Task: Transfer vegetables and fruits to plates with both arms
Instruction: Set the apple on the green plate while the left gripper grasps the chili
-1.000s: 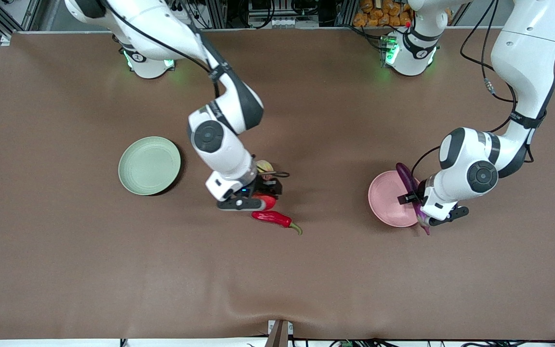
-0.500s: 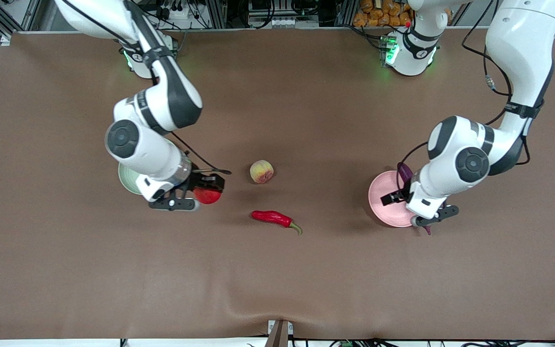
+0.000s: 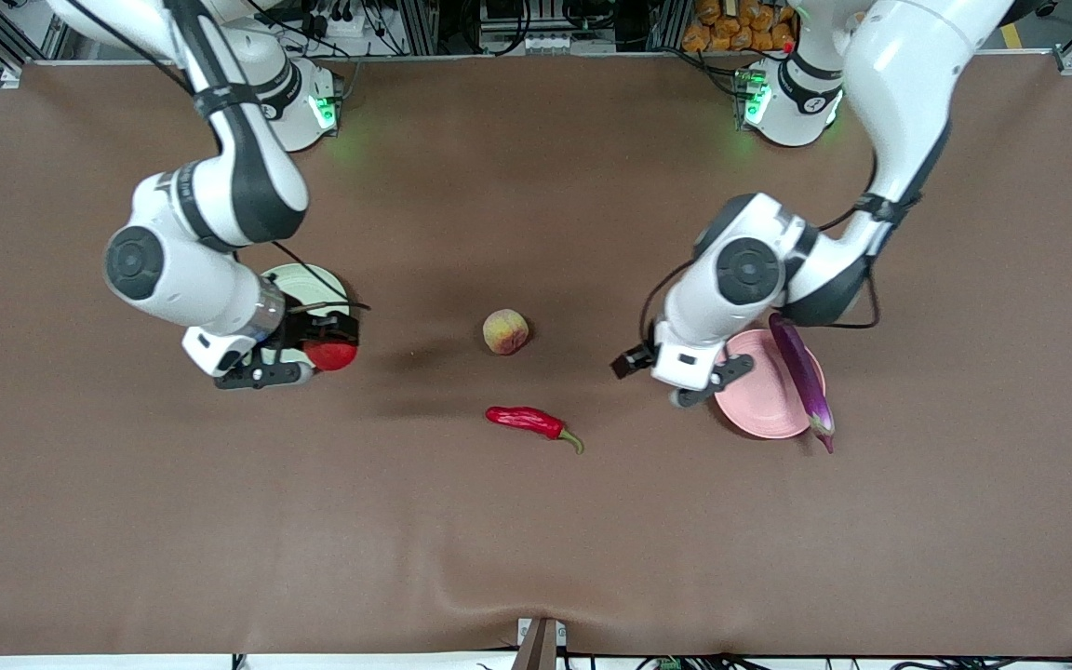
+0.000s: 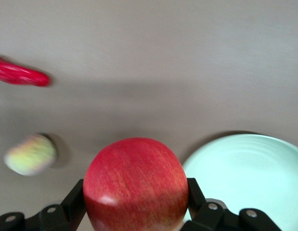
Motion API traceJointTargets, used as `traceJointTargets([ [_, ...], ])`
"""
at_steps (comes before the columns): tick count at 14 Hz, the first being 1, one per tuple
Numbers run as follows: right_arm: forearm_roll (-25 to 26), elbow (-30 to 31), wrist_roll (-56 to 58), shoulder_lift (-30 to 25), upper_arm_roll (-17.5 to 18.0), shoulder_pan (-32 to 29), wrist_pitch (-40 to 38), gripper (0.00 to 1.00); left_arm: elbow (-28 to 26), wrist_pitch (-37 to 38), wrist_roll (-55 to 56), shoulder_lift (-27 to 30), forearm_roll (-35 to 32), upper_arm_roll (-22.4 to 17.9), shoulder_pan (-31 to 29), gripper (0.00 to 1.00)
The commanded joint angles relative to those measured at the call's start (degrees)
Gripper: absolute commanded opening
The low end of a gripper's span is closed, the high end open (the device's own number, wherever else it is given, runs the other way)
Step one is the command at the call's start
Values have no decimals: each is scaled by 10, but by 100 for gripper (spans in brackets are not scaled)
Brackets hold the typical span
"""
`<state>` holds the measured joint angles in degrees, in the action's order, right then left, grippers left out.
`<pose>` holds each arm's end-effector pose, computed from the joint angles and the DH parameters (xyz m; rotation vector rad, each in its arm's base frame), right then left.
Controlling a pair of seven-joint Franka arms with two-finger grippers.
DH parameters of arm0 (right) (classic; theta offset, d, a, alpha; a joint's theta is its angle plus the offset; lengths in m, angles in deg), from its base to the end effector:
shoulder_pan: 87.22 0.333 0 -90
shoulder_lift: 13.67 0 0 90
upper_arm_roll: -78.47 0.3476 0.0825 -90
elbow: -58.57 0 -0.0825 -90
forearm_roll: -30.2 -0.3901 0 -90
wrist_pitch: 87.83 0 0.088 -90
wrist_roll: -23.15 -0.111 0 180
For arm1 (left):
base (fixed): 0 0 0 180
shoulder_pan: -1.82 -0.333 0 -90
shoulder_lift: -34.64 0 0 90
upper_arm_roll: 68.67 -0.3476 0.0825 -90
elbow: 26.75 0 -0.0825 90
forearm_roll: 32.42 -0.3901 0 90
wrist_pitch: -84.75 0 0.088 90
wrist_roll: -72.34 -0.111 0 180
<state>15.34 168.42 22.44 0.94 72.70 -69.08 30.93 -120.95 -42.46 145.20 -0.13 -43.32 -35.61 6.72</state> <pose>0.5954 0.1482 0.3786 -2.9516 -0.1021 0.1746 0.5974 -0.3806 0.3316 2.8584 0.8727 -0.1337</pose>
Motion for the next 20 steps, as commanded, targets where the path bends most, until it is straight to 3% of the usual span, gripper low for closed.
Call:
traceJointTargets([
  [1, 39, 22, 52, -23, 12, -50, -22, 20, 96, 4, 126, -65, -10, -53, 81, 100],
  [3, 48, 23, 76, -19, 12, -77, -26, 20, 131, -10, 223, -86, -4, -131, 164, 100],
  [5, 58, 30, 94, -18, 12, -96, -26, 20, 166, -39, 312, -119, -3, -170, 218, 100],
  [8, 59, 38, 108, -11, 12, -109, -26, 20, 210, -114, 412, -172, -3, -180, 251, 100],
  [12, 59, 49, 101, 9, 12, -111, -45, 23, 220, -145, 446, -195, -2, -236, 307, 100],
  [20, 55, 48, 106, 77, 14, -135, -145, 27, 234, -219, 461, -233, -2, -246, 308, 99],
])
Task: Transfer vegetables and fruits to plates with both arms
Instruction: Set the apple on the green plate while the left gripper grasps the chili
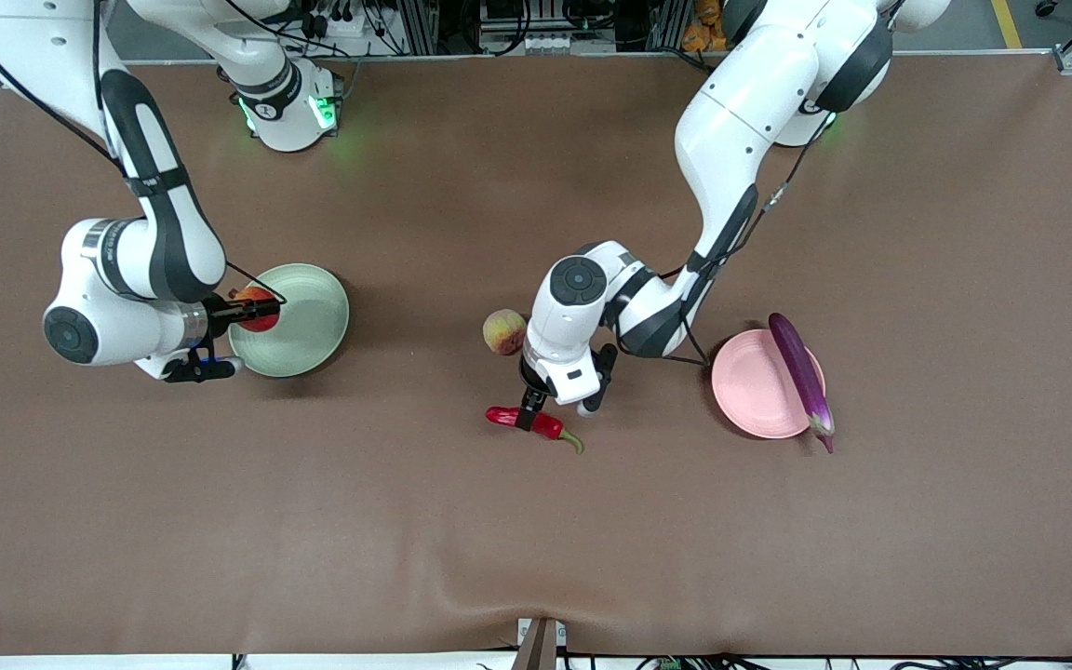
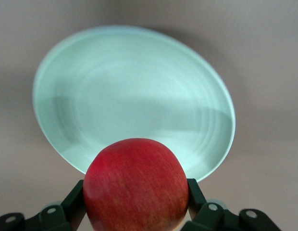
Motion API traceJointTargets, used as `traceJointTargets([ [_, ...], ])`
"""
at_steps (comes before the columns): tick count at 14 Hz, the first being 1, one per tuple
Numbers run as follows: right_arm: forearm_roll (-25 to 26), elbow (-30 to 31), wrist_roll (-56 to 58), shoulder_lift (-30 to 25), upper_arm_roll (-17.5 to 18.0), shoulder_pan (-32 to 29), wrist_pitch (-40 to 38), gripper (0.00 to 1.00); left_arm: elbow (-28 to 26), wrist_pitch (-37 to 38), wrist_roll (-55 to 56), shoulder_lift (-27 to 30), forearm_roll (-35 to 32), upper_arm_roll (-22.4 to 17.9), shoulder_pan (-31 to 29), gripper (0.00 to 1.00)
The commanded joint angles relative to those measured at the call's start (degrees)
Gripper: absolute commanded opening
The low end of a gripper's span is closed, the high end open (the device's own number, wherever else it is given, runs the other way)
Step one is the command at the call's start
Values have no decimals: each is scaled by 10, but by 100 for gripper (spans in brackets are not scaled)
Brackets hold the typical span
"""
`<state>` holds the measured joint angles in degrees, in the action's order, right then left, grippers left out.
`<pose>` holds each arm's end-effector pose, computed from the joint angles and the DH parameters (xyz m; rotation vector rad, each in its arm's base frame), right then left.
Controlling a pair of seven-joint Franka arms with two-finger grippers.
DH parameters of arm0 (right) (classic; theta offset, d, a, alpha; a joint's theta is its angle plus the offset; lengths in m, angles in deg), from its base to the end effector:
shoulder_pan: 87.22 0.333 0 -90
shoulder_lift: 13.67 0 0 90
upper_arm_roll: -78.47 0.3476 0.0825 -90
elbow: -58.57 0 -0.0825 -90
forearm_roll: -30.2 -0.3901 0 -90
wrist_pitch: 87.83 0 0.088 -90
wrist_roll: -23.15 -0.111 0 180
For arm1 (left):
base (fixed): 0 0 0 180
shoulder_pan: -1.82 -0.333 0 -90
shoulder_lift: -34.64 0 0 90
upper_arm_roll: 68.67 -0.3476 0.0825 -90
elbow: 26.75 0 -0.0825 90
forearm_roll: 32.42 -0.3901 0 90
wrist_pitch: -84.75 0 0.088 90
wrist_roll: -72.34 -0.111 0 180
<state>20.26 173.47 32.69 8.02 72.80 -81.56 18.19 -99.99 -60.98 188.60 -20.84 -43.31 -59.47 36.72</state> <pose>0.5534 0.0153 0.2598 -2.8856 -0.1011 0.7659 0.6045 -0.5341 0.2081 2.3344 1.6111 0.0894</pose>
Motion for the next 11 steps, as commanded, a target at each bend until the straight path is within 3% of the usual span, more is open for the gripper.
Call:
traceJointTargets([
  [1, 5, -3, 4, 15, 13, -13, -17, 27, 25, -34, 26, -30, -2, -8, 8, 98],
  [5, 5, -8, 29, 40, 13, -32, 2, 28, 26, -53, 21, -31, -2, -8, 3, 91],
  [7, 5, -15, 41, 54, 12, -37, 4, 53, 27, -60, 20, -35, -2, -8, 3, 88],
  [9, 5, -17, 41, 56, 13, -41, 2, 100, 27, -75, 19, -41, -2, -8, 3, 84],
  [11, 4, -36, 38, 55, 13, -41, -9, 100, 28, -81, 17, -44, -2, -8, 3, 75],
])
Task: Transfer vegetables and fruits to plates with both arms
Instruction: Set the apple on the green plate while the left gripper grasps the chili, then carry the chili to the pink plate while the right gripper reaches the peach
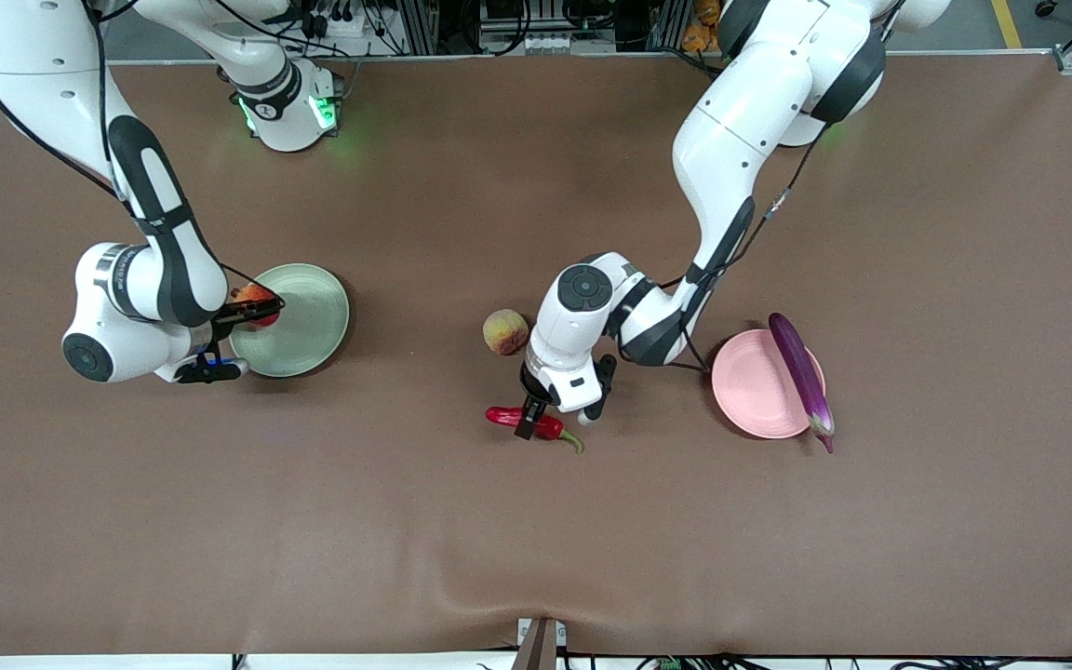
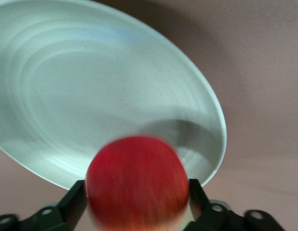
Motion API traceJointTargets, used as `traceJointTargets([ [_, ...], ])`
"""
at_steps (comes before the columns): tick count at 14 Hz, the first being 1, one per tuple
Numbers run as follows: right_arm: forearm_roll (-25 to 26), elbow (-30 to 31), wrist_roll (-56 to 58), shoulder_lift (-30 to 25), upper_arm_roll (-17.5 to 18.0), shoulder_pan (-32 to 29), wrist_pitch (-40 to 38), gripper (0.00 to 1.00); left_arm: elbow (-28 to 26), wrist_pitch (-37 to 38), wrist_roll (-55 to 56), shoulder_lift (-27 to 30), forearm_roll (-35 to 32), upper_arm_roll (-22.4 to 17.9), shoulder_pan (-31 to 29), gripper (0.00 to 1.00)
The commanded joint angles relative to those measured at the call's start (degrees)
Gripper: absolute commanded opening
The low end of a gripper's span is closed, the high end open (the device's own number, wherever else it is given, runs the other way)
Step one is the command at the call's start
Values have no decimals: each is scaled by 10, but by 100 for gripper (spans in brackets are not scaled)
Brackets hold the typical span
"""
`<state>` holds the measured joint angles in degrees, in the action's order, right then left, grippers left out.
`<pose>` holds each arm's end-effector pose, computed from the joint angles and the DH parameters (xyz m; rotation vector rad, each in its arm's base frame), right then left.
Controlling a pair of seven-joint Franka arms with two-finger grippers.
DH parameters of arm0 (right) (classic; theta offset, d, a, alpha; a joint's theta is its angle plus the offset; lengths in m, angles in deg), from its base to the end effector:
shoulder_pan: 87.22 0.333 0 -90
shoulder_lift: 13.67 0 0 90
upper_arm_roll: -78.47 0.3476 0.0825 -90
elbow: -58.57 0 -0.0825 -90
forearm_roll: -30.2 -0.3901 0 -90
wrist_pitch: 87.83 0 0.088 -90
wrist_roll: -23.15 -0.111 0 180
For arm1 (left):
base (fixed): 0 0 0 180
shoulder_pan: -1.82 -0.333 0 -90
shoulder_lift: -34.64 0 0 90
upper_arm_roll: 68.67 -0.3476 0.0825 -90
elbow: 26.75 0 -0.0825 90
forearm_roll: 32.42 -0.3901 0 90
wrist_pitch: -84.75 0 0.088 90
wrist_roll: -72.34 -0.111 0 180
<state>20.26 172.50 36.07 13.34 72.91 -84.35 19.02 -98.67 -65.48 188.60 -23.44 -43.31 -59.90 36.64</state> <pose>0.5530 -0.0114 0.2144 -2.8423 -0.1062 0.8358 0.6124 -0.5337 0.1912 2.2830 1.5886 0.1008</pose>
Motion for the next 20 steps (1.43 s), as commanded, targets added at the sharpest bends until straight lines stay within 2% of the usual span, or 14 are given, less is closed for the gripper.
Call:
traceJointTargets([
  [1, 4, -45, 2, 1, 12, -13, -36, 100, 13, -40, 13, -19, -2, -4, 3, 68],
  [3, 4, -98, 1, 2, 12, -13, -73, 100, 13, -39, 8, -22, -2, -4, 3, 52],
  [4, 1, -114, -1, 2, 12, -5, -74, 100, 12, -39, 7, -21, -2, -4, 2, 34],
  [5, -8, -124, -11, 1, 17, 10, -74, 100, 12, -39, -8, -19, -2, -4, 1, 6],
  [6, -21, -131, -39, -1, 17, 29, -74, 100, 9, -38, -36, -17, -2, -4, 0, 0],
  [9, -67, -143, -138, -7, 19, 90, -74, 100, 4, 7, -84, 15, -12, -3, -23, 0],
  [11, -113, -143, -190, -6, 19, 120, -67, 100, 3, 91, -165, 49, -6, 1, -42, 0],
  [13, -137, -154, -259, 5, 19, 149, -48, 100, 1, 170, -250, 80, -4, 11, -76, 0],
  [16, -225, -158, -393, 31, 19, 203, 27, 100, -25, 286, -390, 120, -4, 40, -157, 0],
  [18, -239, -162, -476, 49, 19, 241, 69, 100, -38, 359, -486, 141, -4, 41, -197, 0],
  [20, -241, -162, -542, 50, 19, 262, 100, 100, -39, 435, -530, 144, -4, 41, -216, 0],
])
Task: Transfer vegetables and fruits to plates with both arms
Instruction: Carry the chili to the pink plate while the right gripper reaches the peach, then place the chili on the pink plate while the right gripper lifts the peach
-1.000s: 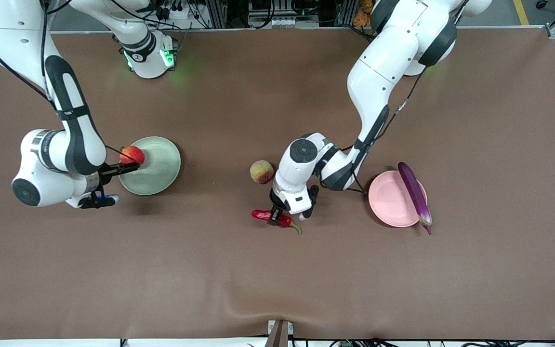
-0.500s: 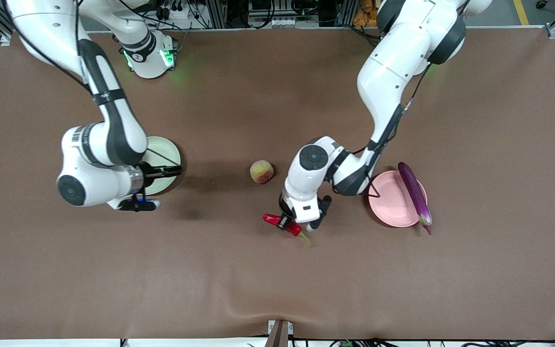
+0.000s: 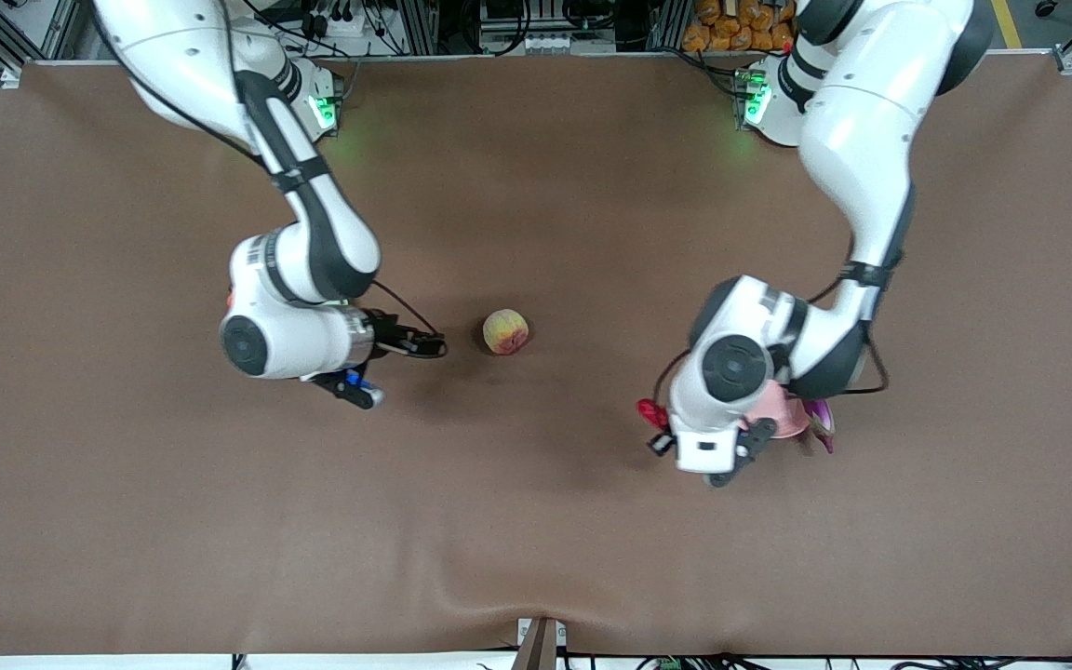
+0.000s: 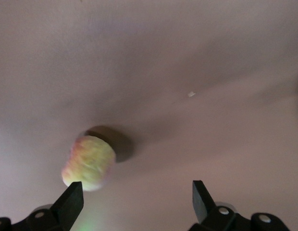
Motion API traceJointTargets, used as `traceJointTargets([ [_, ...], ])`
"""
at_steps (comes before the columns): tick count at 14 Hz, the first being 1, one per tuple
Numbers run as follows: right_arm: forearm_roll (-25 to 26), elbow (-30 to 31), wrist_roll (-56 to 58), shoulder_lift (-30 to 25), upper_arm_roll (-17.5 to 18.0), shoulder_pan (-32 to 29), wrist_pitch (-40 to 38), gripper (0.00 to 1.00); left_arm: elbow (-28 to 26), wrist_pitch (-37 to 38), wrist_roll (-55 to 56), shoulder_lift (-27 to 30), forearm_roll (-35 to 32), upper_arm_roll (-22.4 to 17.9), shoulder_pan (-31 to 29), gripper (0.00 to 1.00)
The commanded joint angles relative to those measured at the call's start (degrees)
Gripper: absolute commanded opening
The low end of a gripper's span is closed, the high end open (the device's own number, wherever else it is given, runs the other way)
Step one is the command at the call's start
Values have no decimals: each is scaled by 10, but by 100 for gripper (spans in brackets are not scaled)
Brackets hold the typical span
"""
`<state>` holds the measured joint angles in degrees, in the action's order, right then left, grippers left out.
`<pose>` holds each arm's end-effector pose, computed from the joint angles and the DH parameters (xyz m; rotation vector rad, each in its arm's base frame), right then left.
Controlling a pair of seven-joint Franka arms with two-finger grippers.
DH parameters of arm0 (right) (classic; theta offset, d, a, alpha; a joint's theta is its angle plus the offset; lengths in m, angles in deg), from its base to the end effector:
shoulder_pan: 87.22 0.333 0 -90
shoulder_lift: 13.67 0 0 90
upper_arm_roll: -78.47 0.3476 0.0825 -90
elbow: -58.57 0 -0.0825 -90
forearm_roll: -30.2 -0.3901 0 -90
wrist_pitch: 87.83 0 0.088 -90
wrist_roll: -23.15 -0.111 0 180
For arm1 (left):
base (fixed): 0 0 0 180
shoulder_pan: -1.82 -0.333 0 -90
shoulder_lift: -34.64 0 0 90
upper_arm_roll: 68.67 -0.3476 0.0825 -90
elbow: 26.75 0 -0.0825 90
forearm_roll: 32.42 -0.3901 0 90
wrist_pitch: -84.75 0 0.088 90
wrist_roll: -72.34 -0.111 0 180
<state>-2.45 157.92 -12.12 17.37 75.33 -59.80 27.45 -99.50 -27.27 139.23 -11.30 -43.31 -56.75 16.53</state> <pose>0.5887 0.3066 0.2753 -2.7192 0.7002 0.6345 0.7061 -0.2934 0.2880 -2.8808 -1.0140 0.0814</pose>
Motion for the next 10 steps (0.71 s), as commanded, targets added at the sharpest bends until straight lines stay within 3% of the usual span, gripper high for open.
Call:
traceJointTargets([
  [1, -19, -16, -86, 15, -5, 26, 47, 100, -34, 71, -42, 23, -4, 9, -25, 0],
  [5, -31, -15, -136, 45, -5, 77, 122, 100, -99, 77, -123, 40, -5, 23, -65, 0],
  [10, -35, -14, -137, 61, -5, 101, 148, 100, -107, 77, -157, 36, -12, 21, -76, 0],
])
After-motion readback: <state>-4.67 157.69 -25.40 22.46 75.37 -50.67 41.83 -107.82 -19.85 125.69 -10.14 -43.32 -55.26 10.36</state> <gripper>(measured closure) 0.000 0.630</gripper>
